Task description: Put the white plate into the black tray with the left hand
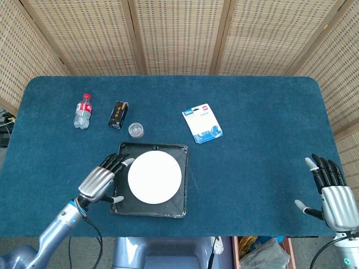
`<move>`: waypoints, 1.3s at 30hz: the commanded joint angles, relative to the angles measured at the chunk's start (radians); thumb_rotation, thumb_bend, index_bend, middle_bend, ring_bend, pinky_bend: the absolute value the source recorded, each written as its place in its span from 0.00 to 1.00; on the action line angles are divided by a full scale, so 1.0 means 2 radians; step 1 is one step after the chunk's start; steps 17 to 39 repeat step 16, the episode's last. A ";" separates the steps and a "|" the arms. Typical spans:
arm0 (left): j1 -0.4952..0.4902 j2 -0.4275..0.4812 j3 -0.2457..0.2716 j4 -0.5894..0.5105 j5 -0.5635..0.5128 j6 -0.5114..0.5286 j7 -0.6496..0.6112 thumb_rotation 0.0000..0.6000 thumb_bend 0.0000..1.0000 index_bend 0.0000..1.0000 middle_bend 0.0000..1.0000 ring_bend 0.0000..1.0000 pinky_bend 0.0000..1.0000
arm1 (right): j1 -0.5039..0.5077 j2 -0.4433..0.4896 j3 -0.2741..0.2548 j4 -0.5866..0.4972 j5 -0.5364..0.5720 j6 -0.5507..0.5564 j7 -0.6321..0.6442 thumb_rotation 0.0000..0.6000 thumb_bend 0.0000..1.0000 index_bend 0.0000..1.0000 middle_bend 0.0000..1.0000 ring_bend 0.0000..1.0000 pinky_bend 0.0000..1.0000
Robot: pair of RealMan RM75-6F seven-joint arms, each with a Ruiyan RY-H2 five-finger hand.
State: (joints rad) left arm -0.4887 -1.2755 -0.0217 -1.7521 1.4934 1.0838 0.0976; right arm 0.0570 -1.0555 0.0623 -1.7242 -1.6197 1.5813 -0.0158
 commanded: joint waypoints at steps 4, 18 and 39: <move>0.040 0.080 -0.006 -0.022 -0.019 0.064 -0.028 1.00 0.00 0.00 0.00 0.00 0.00 | -0.001 0.000 0.000 0.000 0.000 0.001 0.000 1.00 0.00 0.00 0.00 0.00 0.00; 0.127 0.098 -0.001 0.029 -0.045 0.171 -0.041 1.00 0.00 0.00 0.00 0.00 0.00 | -0.001 -0.001 -0.001 -0.001 -0.002 0.002 -0.002 1.00 0.00 0.00 0.00 0.00 0.00; 0.127 0.098 -0.001 0.029 -0.045 0.171 -0.041 1.00 0.00 0.00 0.00 0.00 0.00 | -0.001 -0.001 -0.001 -0.001 -0.002 0.002 -0.002 1.00 0.00 0.00 0.00 0.00 0.00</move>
